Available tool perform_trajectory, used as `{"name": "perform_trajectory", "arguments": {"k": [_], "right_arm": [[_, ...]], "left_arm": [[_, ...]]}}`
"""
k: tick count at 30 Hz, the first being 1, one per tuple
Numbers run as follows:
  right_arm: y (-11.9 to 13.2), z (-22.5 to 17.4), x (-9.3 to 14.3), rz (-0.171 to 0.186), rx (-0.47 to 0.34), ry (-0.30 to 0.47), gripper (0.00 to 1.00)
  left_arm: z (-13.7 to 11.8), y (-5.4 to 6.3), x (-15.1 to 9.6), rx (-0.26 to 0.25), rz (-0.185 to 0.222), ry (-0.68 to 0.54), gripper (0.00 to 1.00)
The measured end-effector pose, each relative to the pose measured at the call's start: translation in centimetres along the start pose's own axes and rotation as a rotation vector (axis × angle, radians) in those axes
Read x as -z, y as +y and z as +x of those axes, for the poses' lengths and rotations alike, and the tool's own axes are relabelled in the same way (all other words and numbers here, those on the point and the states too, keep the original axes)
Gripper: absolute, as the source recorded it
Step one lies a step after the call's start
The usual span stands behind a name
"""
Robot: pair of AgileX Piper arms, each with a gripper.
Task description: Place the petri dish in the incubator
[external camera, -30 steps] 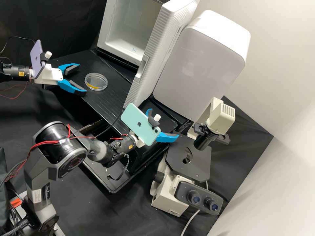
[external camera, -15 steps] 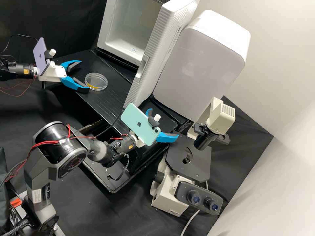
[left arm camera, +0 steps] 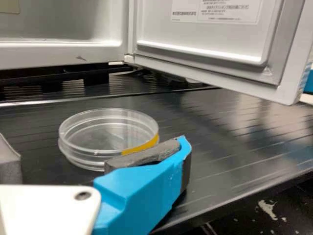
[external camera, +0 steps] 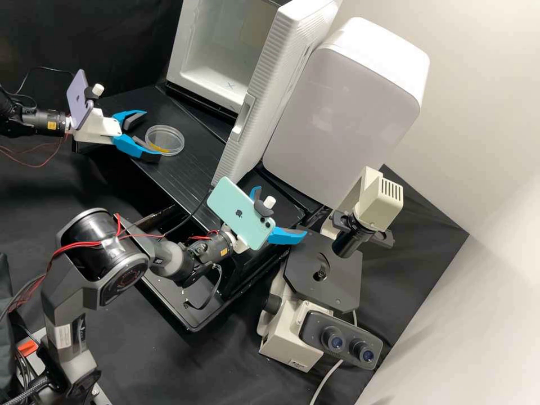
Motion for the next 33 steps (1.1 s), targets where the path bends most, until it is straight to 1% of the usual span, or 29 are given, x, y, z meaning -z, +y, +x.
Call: {"name": "perform_trajectory", "arguments": {"k": [4, 7, 12, 15, 18, 21, 26, 31, 33], "right_arm": [[0.0, 0.0, 0.0, 0.000, 0.000, 0.000, 1.00], [0.0, 0.0, 0.0, 0.000, 0.000, 0.000, 1.00], [0.0, 0.0, 0.0, 0.000, 0.000, 0.000, 1.00], [0.0, 0.0, 0.0, 0.000, 0.000, 0.000, 1.00], [0.0, 0.0, 0.0, 0.000, 0.000, 0.000, 1.00], [0.0, 0.0, 0.0, 0.000, 0.000, 0.000, 1.00], [0.0, 0.0, 0.0, 0.000, 0.000, 0.000, 1.00], [0.0, 0.0, 0.0, 0.000, 0.000, 0.000, 1.00], [0.0, 0.0, 0.0, 0.000, 0.000, 0.000, 1.00]], "left_arm": [[0.2, 0.1, -0.4, 0.002, -0.024, -0.025, 1.00], [0.3, 0.1, -0.7, 0.017, -0.032, -0.057, 1.00], [0.6, 0.1, -0.8, 0.028, -0.046, -0.080, 1.00], [0.8, 0.4, -0.7, 0.026, -0.035, -0.092, 1.00], [0.9, 0.5, -0.7, 0.038, -0.018, -0.106, 1.00], [1.0, 0.4, -0.6, 0.043, -0.016, -0.104, 1.00], [1.1, 0.6, -0.3, 0.035, -0.016, -0.095, 1.00], [1.0, 0.6, 0.0, 0.033, 0.000, -0.086, 1.00], [1.0, 0.7, 0.2, 0.030, 0.015, -0.080, 1.00]]}}
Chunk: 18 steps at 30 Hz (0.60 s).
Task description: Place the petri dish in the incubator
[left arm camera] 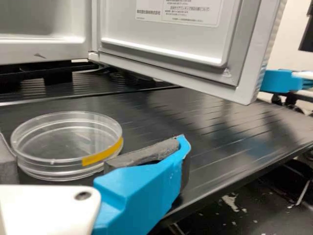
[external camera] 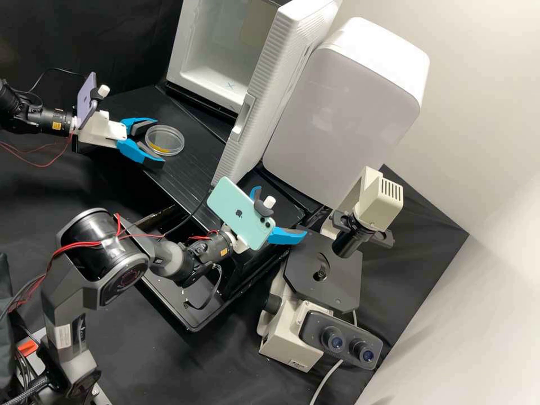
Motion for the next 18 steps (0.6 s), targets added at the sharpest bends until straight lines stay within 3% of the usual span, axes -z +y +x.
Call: {"name": "perform_trajectory", "arguments": {"k": [18], "right_arm": [[0.00, 0.00, 0.00, 0.000, 0.000, 0.000, 1.00]], "left_arm": [[1.07, 0.36, 0.78, 0.001, 0.022, 0.028, 1.00]]}}
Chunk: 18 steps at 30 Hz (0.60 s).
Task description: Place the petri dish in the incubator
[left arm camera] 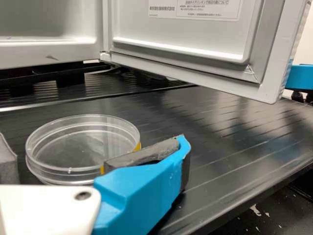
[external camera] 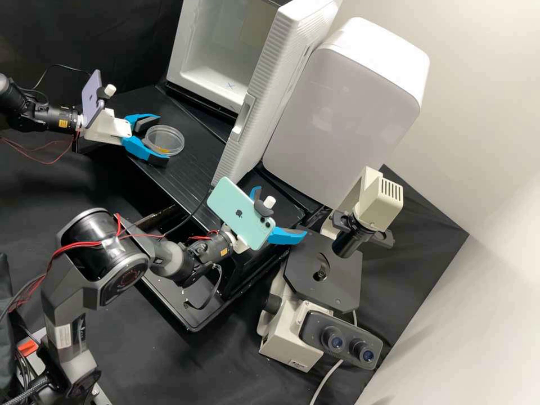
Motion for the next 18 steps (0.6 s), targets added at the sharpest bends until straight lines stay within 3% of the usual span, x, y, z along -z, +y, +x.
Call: {"name": "perform_trajectory", "arguments": {"k": [8, 9, 18], "right_arm": [[0.00, 0.00, 0.00, 0.000, 0.000, 0.000, 1.00], [0.00, 0.00, 0.00, 0.000, 0.000, 0.000, 1.00], [0.00, 0.00, 0.00, 0.000, 0.000, 0.000, 1.00]], "left_arm": [[0.29, -0.07, 0.13, 0.004, 0.004, 0.006, 1.00], [0.29, -0.07, 0.13, 0.004, 0.013, 0.006, 0.00], [0.31, -0.10, 0.44, -0.018, 0.017, 0.031, 0.00]]}}
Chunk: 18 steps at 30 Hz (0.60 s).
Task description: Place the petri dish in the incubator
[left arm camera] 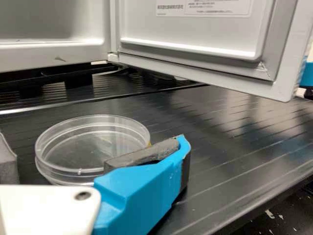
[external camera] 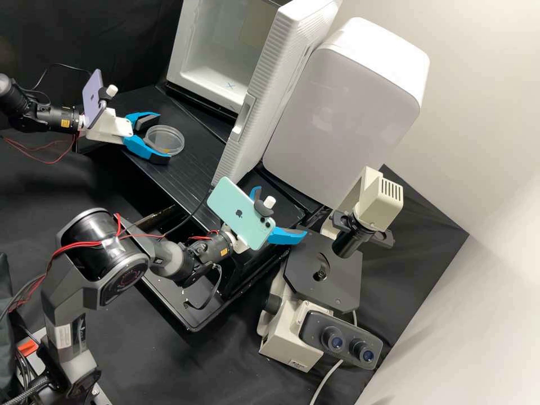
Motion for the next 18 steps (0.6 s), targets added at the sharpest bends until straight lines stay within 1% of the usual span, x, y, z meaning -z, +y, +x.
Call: {"name": "perform_trajectory", "arguments": {"k": [8, 16, 18], "right_arm": [[0.00, 0.00, 0.00, 0.000, 0.000, 0.000, 1.00], [0.00, 0.00, 0.00, 0.000, 0.000, 0.000, 1.00], [0.00, 0.00, 0.00, 0.000, 0.000, 0.000, 1.00]], "left_arm": [[-0.20, -0.51, 0.18, -0.028, -0.003, 0.004, 0.00], [-0.11, -0.73, 0.22, -0.032, -0.009, -0.004, 0.00], [-0.06, -0.87, 0.14, -0.026, -0.014, -0.012, 0.00]]}}
